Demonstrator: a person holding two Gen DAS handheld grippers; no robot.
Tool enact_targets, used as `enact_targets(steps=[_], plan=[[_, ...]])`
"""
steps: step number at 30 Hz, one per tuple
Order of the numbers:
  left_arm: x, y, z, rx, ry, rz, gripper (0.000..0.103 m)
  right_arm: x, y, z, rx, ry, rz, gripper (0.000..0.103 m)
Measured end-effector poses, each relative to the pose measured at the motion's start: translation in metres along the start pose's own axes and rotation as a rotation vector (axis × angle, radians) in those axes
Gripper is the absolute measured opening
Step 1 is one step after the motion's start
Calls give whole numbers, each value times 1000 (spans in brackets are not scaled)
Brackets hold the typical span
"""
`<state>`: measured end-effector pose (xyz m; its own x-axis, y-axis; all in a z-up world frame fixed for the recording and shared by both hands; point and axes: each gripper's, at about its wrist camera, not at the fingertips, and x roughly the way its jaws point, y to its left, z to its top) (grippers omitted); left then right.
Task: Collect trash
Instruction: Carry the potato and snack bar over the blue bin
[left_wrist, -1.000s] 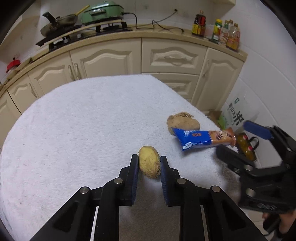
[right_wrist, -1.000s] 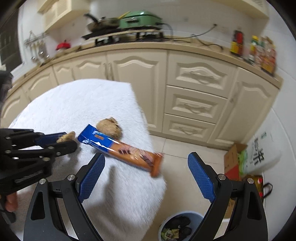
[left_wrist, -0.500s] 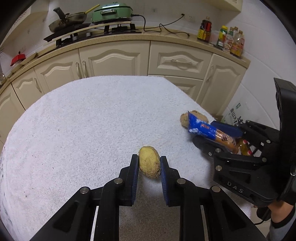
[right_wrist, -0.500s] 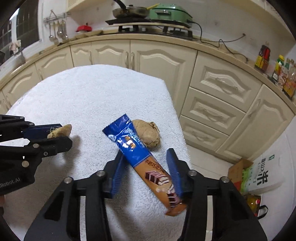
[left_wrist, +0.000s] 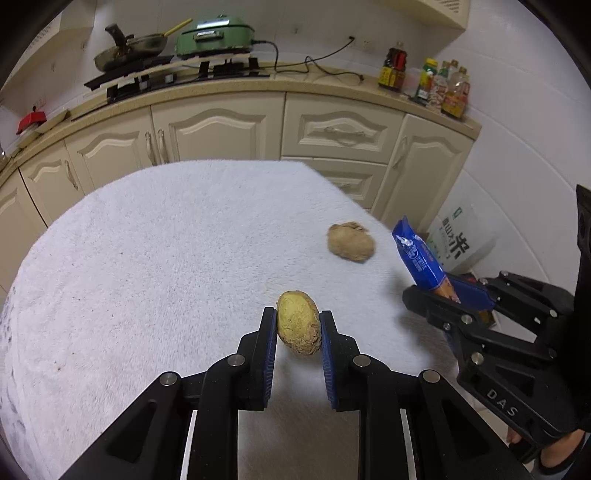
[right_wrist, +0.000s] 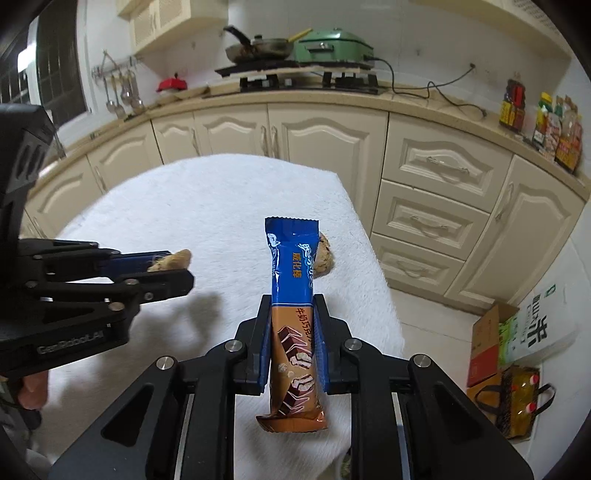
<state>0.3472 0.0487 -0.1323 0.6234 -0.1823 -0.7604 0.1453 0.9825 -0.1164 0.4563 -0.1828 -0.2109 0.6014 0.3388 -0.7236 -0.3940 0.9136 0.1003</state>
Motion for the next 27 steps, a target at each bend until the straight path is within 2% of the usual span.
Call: enact_targets(steps=[7, 12, 20, 22, 27], plan=[[-31, -34, -11, 33, -26, -64, 19, -55, -13, -24, 72, -59, -5, 19], [-37, -83, -19, 96, -26, -105, 19, -94, -45, -57, 149, -87, -41, 20], [2, -183, -26, 191, 63, -204, 19, -136, -109, -123, 285, -80, -133, 20], [17, -207, -30, 220, 96, -216, 19, -143, -127, -143, 317, -68, -175, 20], [59, -262, -38, 303, 173, -219, 19, -143, -165, -182, 405, -45, -200, 20]])
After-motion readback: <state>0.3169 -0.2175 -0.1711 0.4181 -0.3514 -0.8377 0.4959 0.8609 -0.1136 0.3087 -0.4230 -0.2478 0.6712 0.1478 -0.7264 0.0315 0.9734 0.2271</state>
